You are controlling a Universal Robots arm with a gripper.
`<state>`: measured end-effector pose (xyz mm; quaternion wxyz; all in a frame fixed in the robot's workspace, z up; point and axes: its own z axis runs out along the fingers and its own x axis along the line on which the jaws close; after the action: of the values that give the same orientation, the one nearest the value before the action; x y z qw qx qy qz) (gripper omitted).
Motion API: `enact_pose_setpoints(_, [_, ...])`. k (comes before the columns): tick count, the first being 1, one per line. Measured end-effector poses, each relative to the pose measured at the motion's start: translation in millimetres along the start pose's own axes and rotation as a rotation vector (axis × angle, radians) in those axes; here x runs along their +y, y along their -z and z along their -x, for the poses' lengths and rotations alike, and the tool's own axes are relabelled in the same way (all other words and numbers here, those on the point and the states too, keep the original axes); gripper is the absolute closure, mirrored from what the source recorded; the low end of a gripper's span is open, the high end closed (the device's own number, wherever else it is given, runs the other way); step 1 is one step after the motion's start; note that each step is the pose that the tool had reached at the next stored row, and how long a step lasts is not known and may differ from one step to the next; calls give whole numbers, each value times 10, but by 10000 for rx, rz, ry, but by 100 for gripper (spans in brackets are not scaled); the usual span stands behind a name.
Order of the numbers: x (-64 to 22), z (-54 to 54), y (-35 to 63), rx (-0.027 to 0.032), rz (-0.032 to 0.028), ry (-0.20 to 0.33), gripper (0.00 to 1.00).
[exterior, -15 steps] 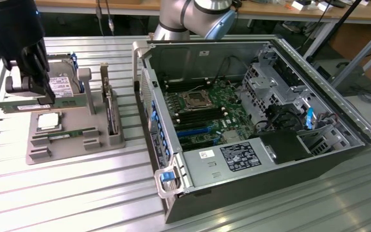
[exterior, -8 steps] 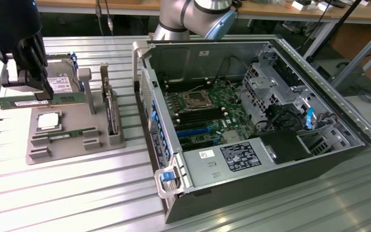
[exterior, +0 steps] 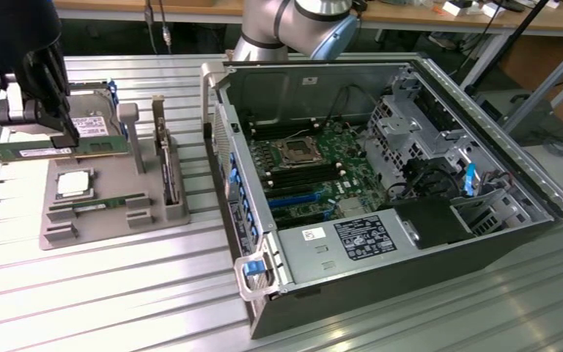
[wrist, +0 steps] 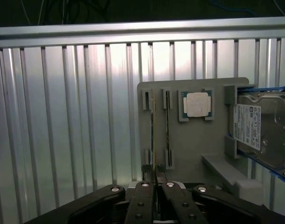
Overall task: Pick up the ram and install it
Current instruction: 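Pick up the ram and move it above insertion slot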
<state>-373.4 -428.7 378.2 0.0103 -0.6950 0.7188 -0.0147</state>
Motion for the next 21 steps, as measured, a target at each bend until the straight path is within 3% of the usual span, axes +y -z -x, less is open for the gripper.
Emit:
enact_pose_setpoints(16, [-7, -1, 158, 0, -1, 0, 87])
enact_pose_setpoints(21, [-110, 3, 155, 0, 4, 0, 87])
